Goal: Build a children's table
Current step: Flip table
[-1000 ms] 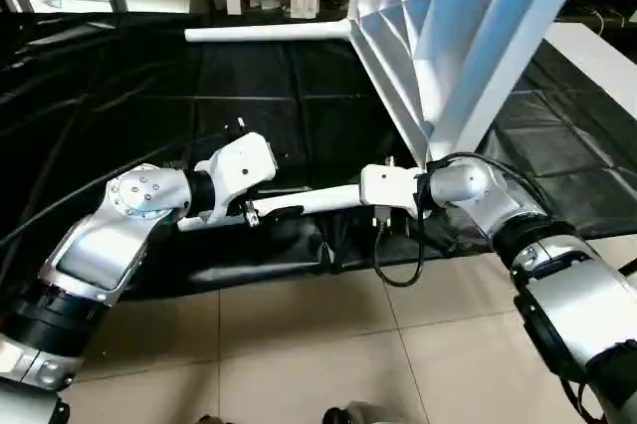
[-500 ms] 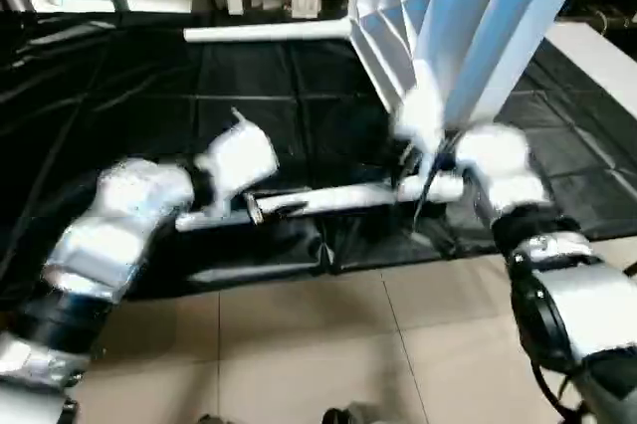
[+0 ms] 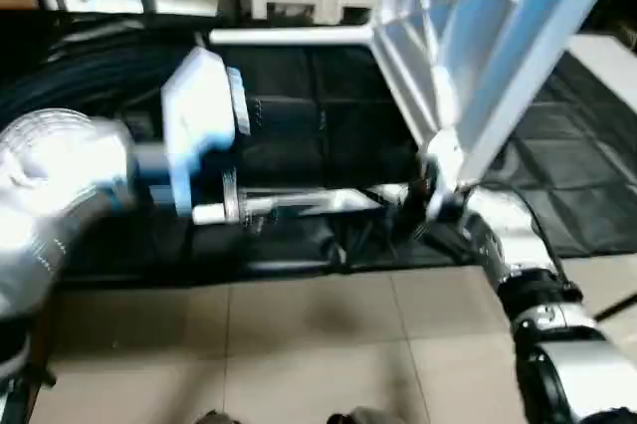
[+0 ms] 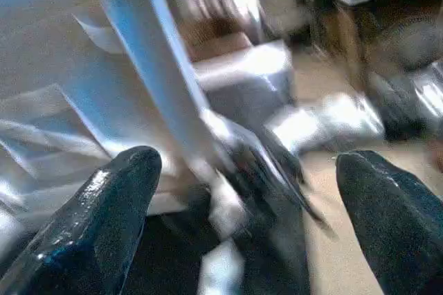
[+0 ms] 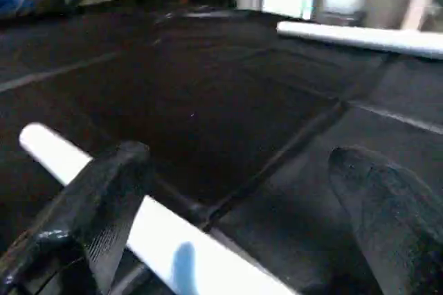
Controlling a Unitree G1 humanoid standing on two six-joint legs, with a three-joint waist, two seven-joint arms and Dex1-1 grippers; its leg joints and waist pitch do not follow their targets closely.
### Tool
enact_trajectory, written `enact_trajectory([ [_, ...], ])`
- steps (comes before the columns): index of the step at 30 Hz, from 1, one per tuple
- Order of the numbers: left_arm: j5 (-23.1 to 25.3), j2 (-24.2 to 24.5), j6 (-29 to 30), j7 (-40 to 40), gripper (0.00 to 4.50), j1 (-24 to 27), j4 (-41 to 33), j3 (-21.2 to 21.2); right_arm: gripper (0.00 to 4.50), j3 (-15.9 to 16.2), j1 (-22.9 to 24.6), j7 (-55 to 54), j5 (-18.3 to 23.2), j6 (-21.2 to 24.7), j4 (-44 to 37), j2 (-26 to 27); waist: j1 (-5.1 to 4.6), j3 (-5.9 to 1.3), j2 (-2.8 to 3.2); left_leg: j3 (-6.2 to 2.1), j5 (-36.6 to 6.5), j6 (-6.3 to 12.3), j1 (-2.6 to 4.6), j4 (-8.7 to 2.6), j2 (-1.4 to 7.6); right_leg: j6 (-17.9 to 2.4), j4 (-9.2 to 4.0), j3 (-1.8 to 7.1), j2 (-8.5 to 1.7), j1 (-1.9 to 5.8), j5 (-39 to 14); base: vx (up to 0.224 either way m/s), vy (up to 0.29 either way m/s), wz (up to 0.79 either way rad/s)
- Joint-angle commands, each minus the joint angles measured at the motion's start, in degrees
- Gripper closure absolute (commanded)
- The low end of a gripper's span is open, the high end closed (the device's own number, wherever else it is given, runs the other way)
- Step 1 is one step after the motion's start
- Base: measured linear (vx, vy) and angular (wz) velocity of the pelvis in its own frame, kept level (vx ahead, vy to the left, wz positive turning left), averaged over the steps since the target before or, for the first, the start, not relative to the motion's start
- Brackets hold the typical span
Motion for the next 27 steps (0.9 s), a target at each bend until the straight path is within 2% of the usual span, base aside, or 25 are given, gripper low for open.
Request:
enact_trajectory([
  [1, -0.1, -0.2, 0.1, 2.5, 0.00, -5.5, 0.9, 1.3, 0.00, 0.9, 1.7, -2.3, -0.2, 2.5, -1.9, 0.8, -0.07, -4.92, 1.23, 0.57, 0.6, -0.34, -0.18, -3.21, -0.32, -11.0, -3.67, 3.52, -4.41, 6.00, 5.3, 0.000, 0.000, 0.00],
  [2, -0.1, -0.2, 0.1, 2.6, 0.00, -5.7, 0.9, 1.3, 0.00, 0.9, 1.7, -2.4, -0.3, 2.6, -1.9, 0.8, -0.05, -4.94, 1.12, 0.60, -0.2, -0.78, -0.03, -3.13, -0.32, -10.6, -3.91, 3.52, -4.62, 6.10, 3.9, 0.000, 0.000, 0.00],
  [3, -0.9, -0.5, 0.4, 2.6, 0.00, -8.8, 1.7, 1.3, 0.00, 1.2, 1.8, -5.0, -1.3, 3.6, -1.7, 0.9, 0.00, -4.94, 1.14, 0.55, -0.1, -0.95, -0.08, -3.20, -0.39, -10.4, -4.06, 3.61, -4.68, 6.23, 3.7, 0.000, 0.000, 0.00],
  [4, -1.1, -0.7, 0.5, 2.6, 0.00, -9.7, 2.0, 1.3, 0.00, 1.3, 1.8, -5.7, -1.5, 4.2, -1.6, 0.8, 0.02, -4.96, 1.11, 0.56, 0.2, -1.10, -0.12, -3.13, -0.44, -10.3, -3.97, 3.65, -4.64, 6.26, 3.6, 0.000, 0.000, 0.00],
  [6, -1.3, -1.1, 0.5, 2.5, 0.00, -11.2, 2.3, 1.4, 0.00, 1.7, 2.5, -7.5, -2.4, 6.1, -2.6, 0.6, 0.16, -5.16, 1.43, 0.50, 2.2, -1.24, -0.25, -3.08, -0.48, -10.3, -3.59, 3.60, -4.50, 6.34, 6.6, 0.000, 0.000, 0.00],
  [9, 0.2, -2.7, -1.0, 3.6, 0.00, -13.4, 3.3, 1.3, 0.00, 3.8, 5.4, -7.3, -3.9, 9.0, -6.6, -0.3, 0.36, -5.35, 1.56, 0.43, 4.0, -0.92, -0.23, -3.02, -0.53, -10.6, -3.33, 3.45, -4.29, 6.54, 11.3, 0.000, 0.000, 0.00],
  [11, 0.7, -3.0, -1.4, 4.2, 0.00, -13.9, 3.7, 1.3, 0.00, 4.1, 6.3, -6.9, -3.9, 10.0, -7.9, -0.3, 0.37, -5.44, 1.49, 0.38, 4.2, -0.39, -0.18, -3.02, -0.44, -10.9, -3.25, 3.40, -4.40, 6.60, 13.1, 0.000, 0.000, 0.00],
  [12, 1.4, -3.2, -2.0, 4.9, 0.00, -14.5, 4.2, 1.1, 0.00, 4.5, 7.1, -6.8, -3.8, 10.8, -9.0, -0.4, 0.38, -5.34, 1.34, 0.40, 3.5, -0.27, -0.35, -3.07, -0.46, -10.8, -3.42, 3.44, -4.49, 6.71, 12.3, 0.000, 0.000, 0.00],
  [14, 4.6, -3.1, -4.3, 6.5, 0.00, -16.5, 5.6, 0.4, 0.00, 5.6, 8.7, -6.8, -4.3, 10.9, -10.5, -0.7, 0.44, -5.28, 1.41, 0.37, 2.6, -0.27, -0.23, -3.12, -0.36, -10.5, -3.62, 3.38, -4.53, 6.61, 10.5, 0.000, 0.000, 0.00],
  [16, 6.0, -3.2, -5.4, 7.2, 0.00, -18.1, 6.7, 0.0, 0.00, 6.0, 9.1, -7.0, -4.7, 10.8, -10.8, -0.9, 0.41, -5.24, 1.23, 0.35, 2.4, -0.34, -0.22, -3.12, -0.34, -10.0, -3.70, 3.41, -4.64, 6.65, 9.2, 0.000, 0.000, 0.00],
  [17, 6.7, -3.5, -5.2, 7.7, 0.00, -21.6, 8.8, -0.5, 0.00, 6.5, 9.2, -7.5, -5.0, 11.5, -10.9, -0.9, 0.41, -5.20, 1.00, 0.42, 2.3, -0.56, -0.16, -3.15, -0.36, -10.0, -3.81, 3.42, -4.65, 6.57, 8.4, 0.000, 0.000, 0.00],
  [18, 7.6, -3.1, -5.6, 7.2, 0.00, -23.2, 9.7, -1.2, 0.00, 6.8, 9.2, -7.6, -5.3, 11.7, -10.8, -0.9, 0.52, -5.27, 1.21, 0.38, 2.6, -0.60, -0.08, -3.11, -0.36, -10.0, -3.64, 3.38, -4.66, 6.50, 8.5, 0.000, 0.000, 0.00],
  [21, 9.5, -2.4, -6.4, 6.1, 0.00, -25.4, 11.6, -2.4, 0.00, 7.4, 9.4, -8.0, -5.8, 12.6, -11.5, -0.9, 0.42, -5.07, 1.26, 0.25, 2.2, -0.93, -0.23, -3.21, -0.34, -10.1, -3.79, 3.42, -4.80, 6.66, 8.1, 0.000, 0.000, 0.00],
  [22, 12.0, -1.6, -7.9, 5.5, 0.00, -26.5, 13.6, -3.9, 0.00, 7.6, 9.6, -8.5, -6.0, 13.2, -12.1, -0.9, 0.45, -5.04, 1.26, 0.24, 2.2, -0.77, -0.20, -3.20, -0.37, -9.8, -3.91, 3.41, -4.77, 6.61, 8.0, 0.000, 0.000, 0.00],
  [23, 16.1, -0.1, -11.2, 4.5, 0.00, -26.7, 16.8, -6.1, 0.00, 7.9, 9.9, -8.9, -6.2, 13.6, -12.8, -1.0, 0.43, -5.01, 1.45, 0.19, 2.0, -0.85, -0.10, -3.23, -0.32, -9.4, -3.97, 3.37, -4.77, 6.49, 7.5, 0.000, 0.000, 0.00],
  [27, 21.8, 1.4, -16.5, 4.4, 0.00, -25.1, 21.4, -8.5, 0.00, 8.5, 10.6, -9.3, -6.2, 13.9, -13.9, -1.1, 0.44, -5.14, 1.68, 0.13, 1.2, -1.48, -0.10, -3.28, -0.22, -8.6, -4.00, 3.42, -4.93, 6.57, 6.3, 0.000, 0.000, 0.00],
])
